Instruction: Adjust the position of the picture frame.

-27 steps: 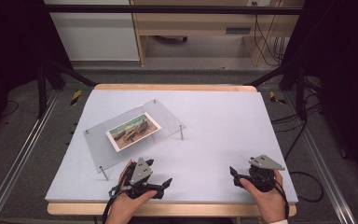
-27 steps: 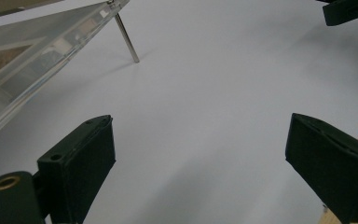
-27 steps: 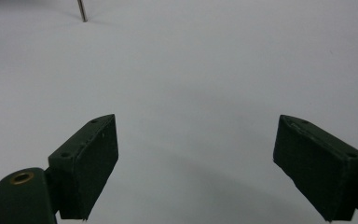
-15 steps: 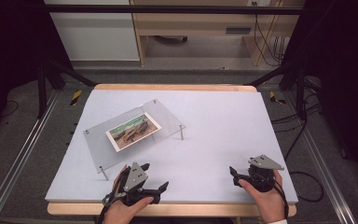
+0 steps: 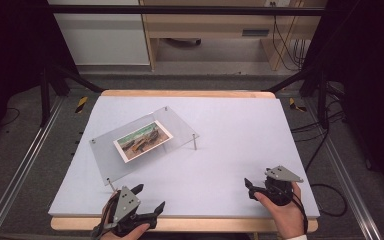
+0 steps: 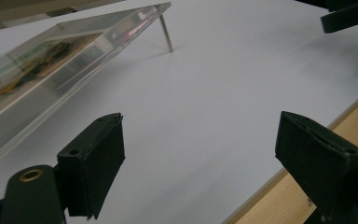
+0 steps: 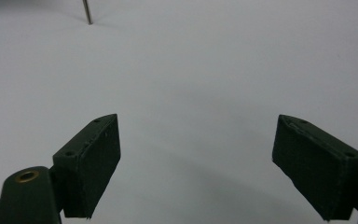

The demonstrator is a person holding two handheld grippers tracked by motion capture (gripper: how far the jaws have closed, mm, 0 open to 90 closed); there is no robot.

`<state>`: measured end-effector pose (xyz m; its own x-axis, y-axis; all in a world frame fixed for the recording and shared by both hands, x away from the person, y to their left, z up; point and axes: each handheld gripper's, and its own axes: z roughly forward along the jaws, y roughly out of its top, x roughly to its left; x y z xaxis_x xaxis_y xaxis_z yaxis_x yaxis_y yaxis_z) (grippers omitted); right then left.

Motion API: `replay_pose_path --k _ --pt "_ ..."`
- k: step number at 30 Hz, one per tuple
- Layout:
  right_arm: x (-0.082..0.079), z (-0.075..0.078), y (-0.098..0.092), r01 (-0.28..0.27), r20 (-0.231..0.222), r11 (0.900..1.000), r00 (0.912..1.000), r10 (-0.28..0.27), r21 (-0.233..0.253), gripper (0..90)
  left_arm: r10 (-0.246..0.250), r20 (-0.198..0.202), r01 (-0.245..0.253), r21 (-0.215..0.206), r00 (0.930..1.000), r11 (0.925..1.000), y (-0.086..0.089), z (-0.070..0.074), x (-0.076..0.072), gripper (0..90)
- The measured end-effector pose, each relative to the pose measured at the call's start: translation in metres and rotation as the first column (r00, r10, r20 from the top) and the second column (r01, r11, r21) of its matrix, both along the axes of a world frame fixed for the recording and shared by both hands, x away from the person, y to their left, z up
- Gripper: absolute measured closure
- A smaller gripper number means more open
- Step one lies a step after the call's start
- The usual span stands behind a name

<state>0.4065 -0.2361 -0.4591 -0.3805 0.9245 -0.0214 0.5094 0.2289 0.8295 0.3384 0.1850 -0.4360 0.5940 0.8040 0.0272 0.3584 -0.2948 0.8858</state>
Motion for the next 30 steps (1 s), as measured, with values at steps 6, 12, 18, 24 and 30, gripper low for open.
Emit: replay_pose_path --k 6,12,18,24,30 --pt "0.002 0.001 0.006 -0.03 0.019 1.0 0.9994 0.03 -0.006 14.8 0.161 0.019 -0.162 0.054 0.9867 0.9853 0.029 -0.002 -0.003 15.9" --pt "0.004 0.0 0.007 -0.031 0.013 1.0 0.9994 0.031 -0.005 15.1 0.298 0.048 -0.3 0.053 0.9535 0.9525 0.05 -0.003 -0.009 16.7" --pt "0.004 0.005 0.011 -0.048 0.038 0.999 0.9981 0.048 -0.002 16.8 0.374 0.023 -0.374 0.033 0.9273 0.9267 0.066 -0.008 -0.009 19.2" --pt "0.005 0.008 0.017 -0.069 0.057 0.998 0.996 0.07 -0.016 18.0 0.42 -0.057 -0.42 0.013 0.9057 0.9074 0.074 -0.023 0.002 25.0" --pt "0.004 0.009 0.019 -0.078 0.057 0.997 0.9952 0.079 -0.027 18.8 0.435 -0.11 -0.443 -0.066 0.894 0.8942 0.076 -0.034 0.021 37.6"
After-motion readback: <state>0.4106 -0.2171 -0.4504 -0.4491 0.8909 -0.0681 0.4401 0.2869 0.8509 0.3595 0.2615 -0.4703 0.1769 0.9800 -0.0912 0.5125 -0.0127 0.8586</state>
